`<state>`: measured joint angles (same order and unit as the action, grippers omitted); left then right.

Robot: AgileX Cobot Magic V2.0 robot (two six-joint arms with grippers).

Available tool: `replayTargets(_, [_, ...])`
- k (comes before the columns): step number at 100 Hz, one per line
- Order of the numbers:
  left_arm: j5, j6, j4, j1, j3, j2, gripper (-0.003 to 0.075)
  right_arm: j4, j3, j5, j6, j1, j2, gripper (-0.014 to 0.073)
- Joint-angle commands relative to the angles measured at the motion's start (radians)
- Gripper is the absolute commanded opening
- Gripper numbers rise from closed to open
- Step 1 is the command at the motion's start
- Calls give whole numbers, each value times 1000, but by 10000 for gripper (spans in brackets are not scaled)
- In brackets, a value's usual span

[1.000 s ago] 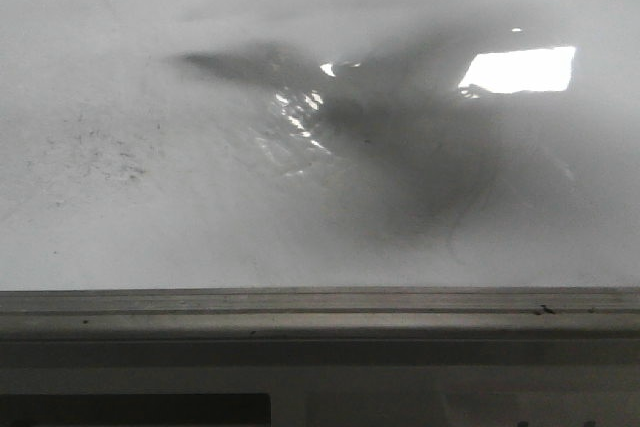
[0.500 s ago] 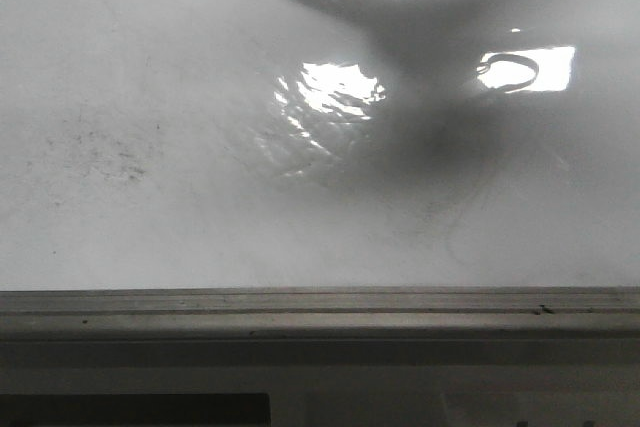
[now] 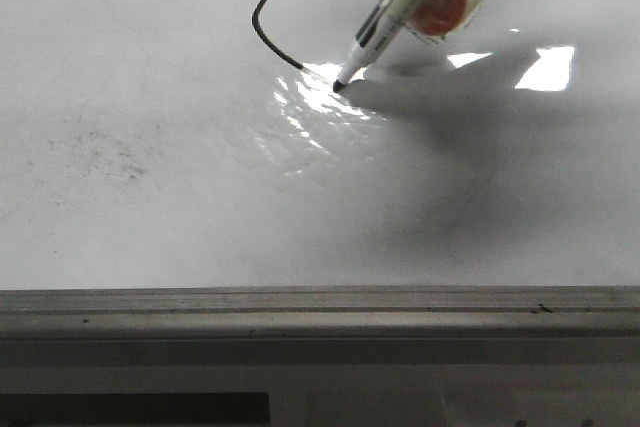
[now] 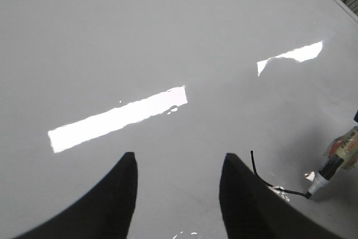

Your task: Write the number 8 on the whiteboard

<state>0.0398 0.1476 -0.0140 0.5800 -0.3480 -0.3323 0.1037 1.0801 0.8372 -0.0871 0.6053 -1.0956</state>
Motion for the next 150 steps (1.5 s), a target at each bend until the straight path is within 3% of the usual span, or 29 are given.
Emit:
replayTargets(1, [80, -9, -8, -2, -31, -10, 310, -18, 7, -16, -3, -10, -10, -51])
replayTargets(24, [80, -9, -8, -2, -31, -10, 310, 10, 3, -257, -8, 43, -59, -51])
replayTargets(42, [80, -9, -6, -2, -31, -10, 299, -188, 28, -225, 121, 43, -33, -51])
replayTargets(60, [80, -9, -6, -2, -31, -10, 280, -283, 28, -249, 193, 43, -8, -51])
replayTargets(75, [80, -9, -4, -2, -31, -10, 280, -284, 28, -327, 193, 50, -22, -51])
replayTargets(93, [80, -9, -4, -2, -31, -10, 280, -284, 28, -313, 191, 77, -18, -51])
replayTargets(110, [34, -9, -1, 5, -31, -10, 283, -276, 28, -329, 191, 161, 47, -52])
replayTargets(127, [-130, -9, -1, 86, -26, -55, 286, -259, 28, -210, 191, 302, 35, -52])
replayTargets(141, [-57, -1, 5, 200, -20, -134, 286, -256, 28, -129, 194, 367, -28, -52])
replayTargets(150, [-24, 10, 91, 289, -20, -213, 286, -254, 28, -108, 212, 386, -53, -52])
